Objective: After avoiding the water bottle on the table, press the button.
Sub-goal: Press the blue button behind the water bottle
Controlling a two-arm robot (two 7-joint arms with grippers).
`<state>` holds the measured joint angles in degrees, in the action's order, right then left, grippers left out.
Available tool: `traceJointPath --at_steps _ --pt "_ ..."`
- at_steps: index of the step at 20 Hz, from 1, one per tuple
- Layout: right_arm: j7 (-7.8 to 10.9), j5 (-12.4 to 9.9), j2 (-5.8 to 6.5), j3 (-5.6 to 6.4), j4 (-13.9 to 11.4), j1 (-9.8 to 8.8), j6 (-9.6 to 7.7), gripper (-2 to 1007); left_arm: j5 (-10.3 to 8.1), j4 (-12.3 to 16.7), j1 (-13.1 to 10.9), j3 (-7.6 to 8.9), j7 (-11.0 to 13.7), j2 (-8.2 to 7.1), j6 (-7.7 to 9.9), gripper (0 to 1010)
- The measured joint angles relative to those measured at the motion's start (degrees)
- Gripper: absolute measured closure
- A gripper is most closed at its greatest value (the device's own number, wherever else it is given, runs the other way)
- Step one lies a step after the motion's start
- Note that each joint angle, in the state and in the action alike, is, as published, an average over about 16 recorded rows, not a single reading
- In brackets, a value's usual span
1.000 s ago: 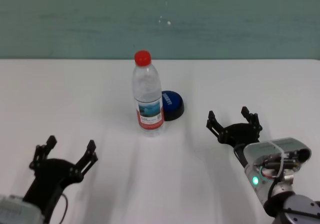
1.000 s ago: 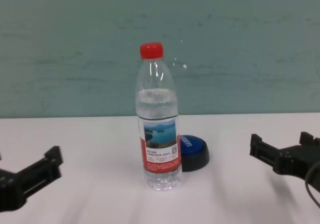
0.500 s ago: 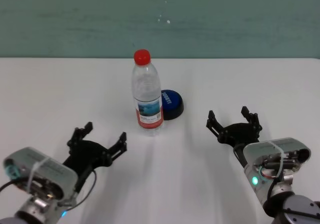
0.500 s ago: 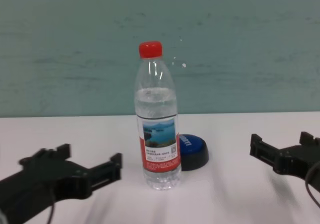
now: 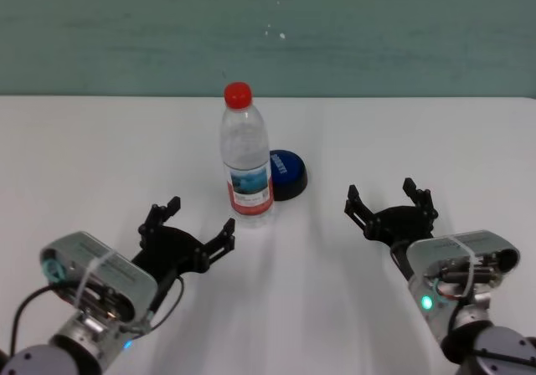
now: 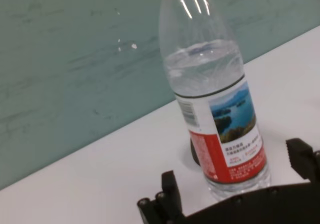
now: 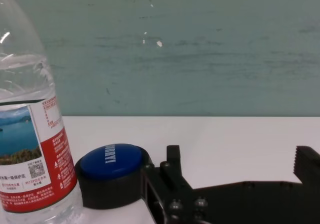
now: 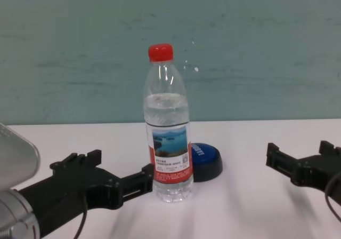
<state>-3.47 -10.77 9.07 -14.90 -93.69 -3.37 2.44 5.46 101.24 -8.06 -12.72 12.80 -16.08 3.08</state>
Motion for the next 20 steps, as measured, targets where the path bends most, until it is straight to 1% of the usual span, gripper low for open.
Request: traceJointPath --at_steps 4,10,16,20 --pt "0.00 0.0 0.00 0.00 0.0 0.00 0.00 1 0.29 -0.7 0.7 -0.41 0.1 0.04 -0.46 10" --pt "-0.01 0.0 0.00 0.00 0.0 0.00 0.00 1 0.31 -1.3 1.0 -0.49 0.1 0.13 -1.04 10" --pt "-0.01 0.0 0.00 0.00 0.0 0.00 0.00 1 0.26 -1.1 0.9 -0.45 0.1 0.09 -0.93 10" --pt "0.00 0.0 0.00 0.00 0.0 0.00 0.00 1 0.31 -0.3 0.3 -0.36 0.3 -0.39 -0.55 10"
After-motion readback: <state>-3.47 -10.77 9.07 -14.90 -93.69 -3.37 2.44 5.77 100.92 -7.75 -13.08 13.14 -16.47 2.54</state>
